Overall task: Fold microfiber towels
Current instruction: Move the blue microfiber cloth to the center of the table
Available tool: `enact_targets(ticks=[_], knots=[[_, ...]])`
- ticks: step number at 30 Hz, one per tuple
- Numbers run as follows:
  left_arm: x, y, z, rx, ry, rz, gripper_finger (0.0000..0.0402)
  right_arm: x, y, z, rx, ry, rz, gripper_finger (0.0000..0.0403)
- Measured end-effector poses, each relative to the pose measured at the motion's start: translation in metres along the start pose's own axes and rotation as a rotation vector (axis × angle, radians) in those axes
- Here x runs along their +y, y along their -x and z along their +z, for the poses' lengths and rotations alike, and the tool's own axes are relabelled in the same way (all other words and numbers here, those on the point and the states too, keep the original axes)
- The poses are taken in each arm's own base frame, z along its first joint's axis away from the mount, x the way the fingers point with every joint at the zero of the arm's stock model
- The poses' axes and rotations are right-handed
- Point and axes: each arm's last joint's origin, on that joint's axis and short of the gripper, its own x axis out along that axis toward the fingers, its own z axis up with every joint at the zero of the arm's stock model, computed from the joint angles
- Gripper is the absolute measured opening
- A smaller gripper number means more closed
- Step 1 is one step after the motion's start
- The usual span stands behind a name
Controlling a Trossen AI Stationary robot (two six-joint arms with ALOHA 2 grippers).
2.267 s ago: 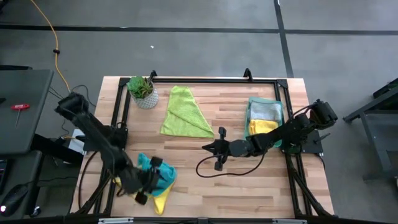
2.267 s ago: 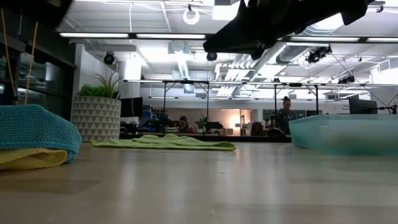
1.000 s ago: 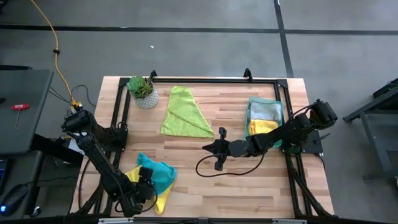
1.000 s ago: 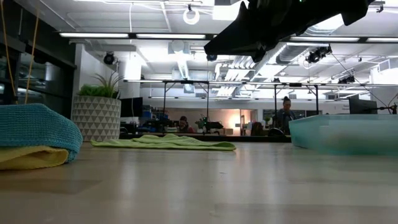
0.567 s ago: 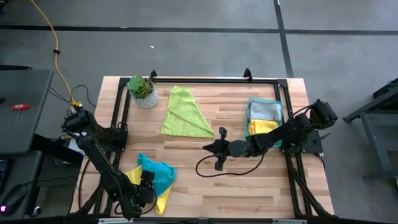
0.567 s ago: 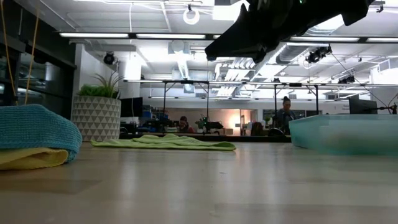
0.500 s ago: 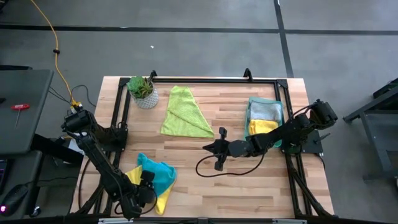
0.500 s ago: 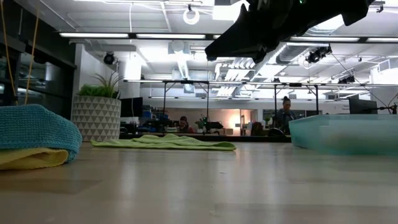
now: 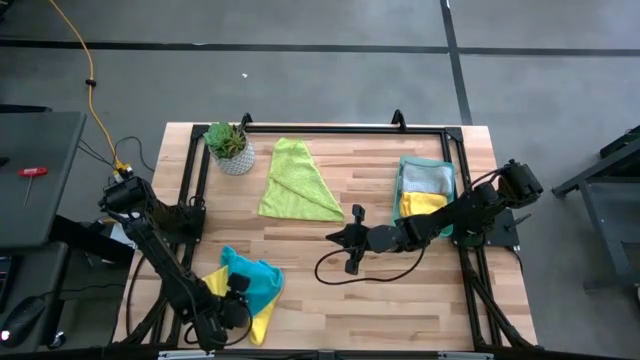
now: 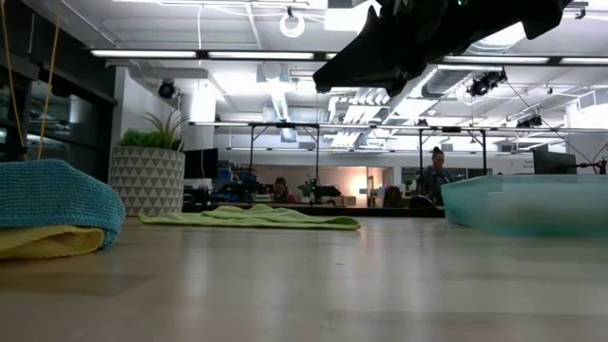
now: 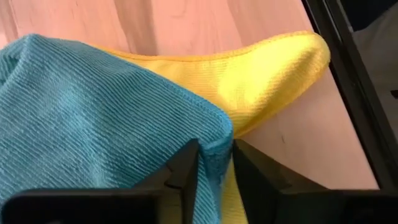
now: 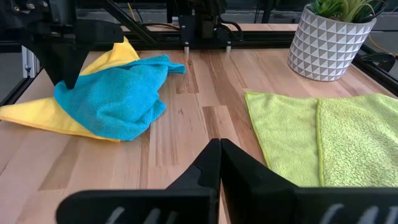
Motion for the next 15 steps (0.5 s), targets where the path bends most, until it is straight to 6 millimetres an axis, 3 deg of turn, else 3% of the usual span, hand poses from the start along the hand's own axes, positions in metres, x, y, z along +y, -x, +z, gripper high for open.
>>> enact_targets(ticks=[5, 8, 11, 15], knots=[[0.005, -0.002, 0.003, 0.013, -0.005, -0.006, 0.0016, 0.0, 0.0, 0.0, 0.0, 0.0, 0.0, 0.0], [0.011, 0.0, 0.006, 0.028, -0.014, -0.028, 0.0006, 0.0, 0.0, 0.0, 0.001, 0.001, 0.0, 0.0], [0.021, 0.011, 0.015, 0.013, -0.03, -0.032, 0.0006, 0.0, 0.0, -0.001, 0.009, 0.006, -0.001, 0.0], [0.041, 0.046, 0.039, -0.068, -0.088, 0.03, 0.0003, 0.0, 0.0, -0.001, 0.014, 0.043, -0.002, 0.0]])
